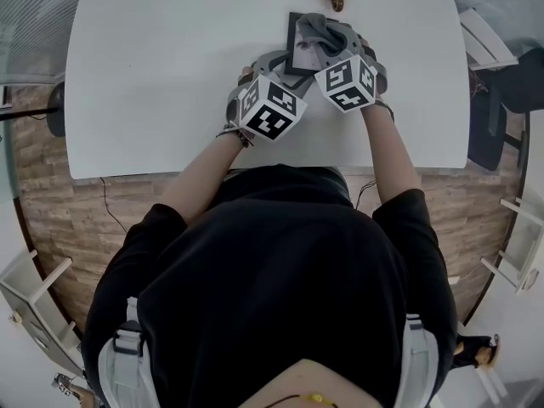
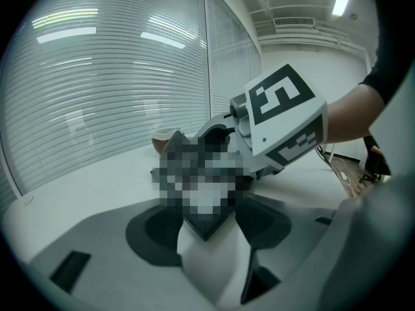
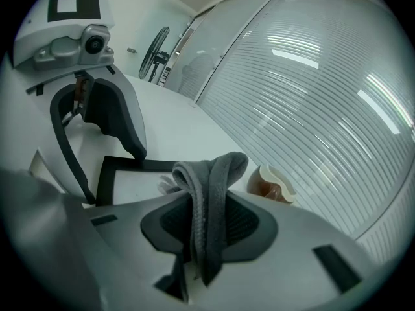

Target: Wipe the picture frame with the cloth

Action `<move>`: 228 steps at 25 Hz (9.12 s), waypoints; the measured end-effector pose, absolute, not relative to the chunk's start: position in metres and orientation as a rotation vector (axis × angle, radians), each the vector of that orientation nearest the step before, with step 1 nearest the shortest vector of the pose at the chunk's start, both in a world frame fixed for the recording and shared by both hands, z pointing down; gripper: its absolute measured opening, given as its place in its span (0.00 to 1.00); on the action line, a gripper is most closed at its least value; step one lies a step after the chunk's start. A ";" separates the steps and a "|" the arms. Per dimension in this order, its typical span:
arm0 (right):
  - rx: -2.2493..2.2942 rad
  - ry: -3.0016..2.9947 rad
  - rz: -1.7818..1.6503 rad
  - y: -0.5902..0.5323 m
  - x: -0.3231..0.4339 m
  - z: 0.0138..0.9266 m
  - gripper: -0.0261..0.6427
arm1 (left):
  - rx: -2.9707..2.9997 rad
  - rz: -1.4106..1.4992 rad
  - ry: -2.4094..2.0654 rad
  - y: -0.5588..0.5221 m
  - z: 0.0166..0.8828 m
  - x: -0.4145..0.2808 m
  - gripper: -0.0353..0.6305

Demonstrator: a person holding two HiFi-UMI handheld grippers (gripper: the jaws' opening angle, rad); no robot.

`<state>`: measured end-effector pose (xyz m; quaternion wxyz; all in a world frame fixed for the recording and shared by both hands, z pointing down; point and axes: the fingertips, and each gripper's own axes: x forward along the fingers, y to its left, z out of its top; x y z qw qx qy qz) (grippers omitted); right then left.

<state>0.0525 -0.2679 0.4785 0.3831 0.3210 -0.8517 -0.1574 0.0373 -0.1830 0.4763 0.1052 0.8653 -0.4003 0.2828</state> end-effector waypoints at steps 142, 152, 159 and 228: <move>0.568 -2.036 -0.618 -0.268 0.023 0.481 0.16 | 2.556 0.840 -1.178 -0.181 0.472 0.038 0.43; 0.577 -2.074 -0.555 -0.255 0.025 0.482 0.16 | 2.553 0.842 -1.177 -0.184 0.473 0.039 0.43; 0.605 -2.086 -0.536 -0.248 0.027 0.481 0.16 | 2.553 0.843 -1.175 -0.185 0.474 0.040 0.43; 0.460 -2.083 -0.409 -0.206 0.035 0.485 0.18 | 2.483 0.964 -1.214 -0.181 0.486 0.035 0.41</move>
